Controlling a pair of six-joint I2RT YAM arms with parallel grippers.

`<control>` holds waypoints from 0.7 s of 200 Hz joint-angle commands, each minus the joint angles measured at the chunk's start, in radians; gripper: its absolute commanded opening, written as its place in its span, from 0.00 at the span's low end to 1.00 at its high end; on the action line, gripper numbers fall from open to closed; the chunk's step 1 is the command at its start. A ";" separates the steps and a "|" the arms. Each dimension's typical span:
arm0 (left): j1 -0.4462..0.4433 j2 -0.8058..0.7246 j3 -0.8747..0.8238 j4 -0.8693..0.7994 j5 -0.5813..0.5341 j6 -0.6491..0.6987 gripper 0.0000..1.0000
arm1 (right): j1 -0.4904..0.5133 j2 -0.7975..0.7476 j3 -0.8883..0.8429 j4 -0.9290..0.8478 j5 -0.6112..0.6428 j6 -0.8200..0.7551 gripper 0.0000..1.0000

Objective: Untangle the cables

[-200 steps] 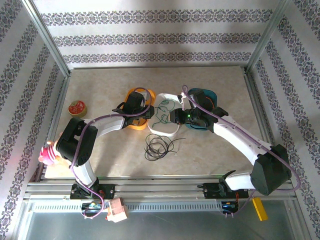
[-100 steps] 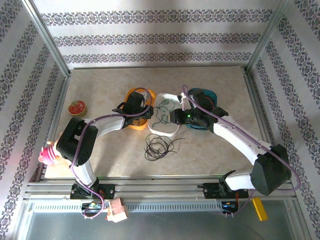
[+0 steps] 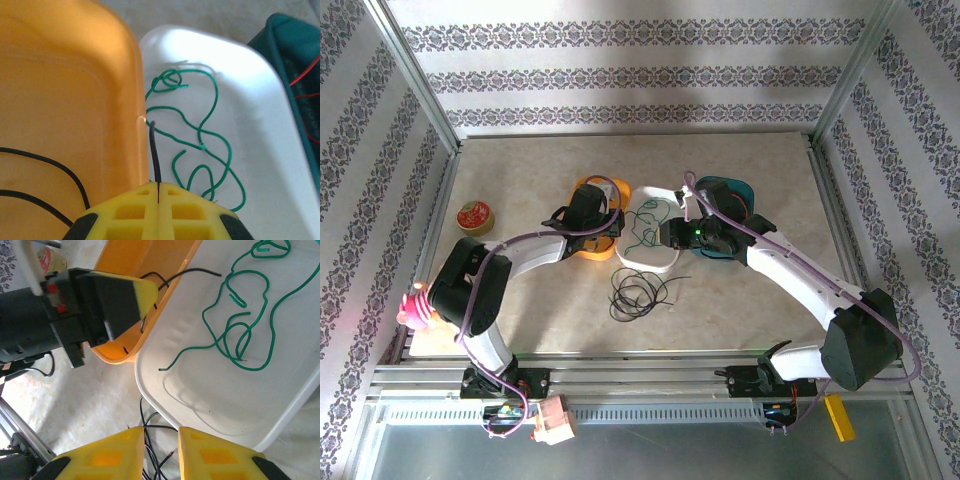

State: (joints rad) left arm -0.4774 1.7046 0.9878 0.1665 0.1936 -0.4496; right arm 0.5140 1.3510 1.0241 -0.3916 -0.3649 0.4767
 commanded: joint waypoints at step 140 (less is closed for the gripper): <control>0.016 0.024 -0.081 -0.023 -0.227 -0.183 0.08 | -0.002 0.021 0.003 -0.023 -0.027 -0.001 0.25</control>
State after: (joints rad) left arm -0.4568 1.7134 0.9203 0.1528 -0.0528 -0.5560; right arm 0.5140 1.3533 1.0233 -0.3931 -0.3695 0.4759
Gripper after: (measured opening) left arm 0.040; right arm 0.248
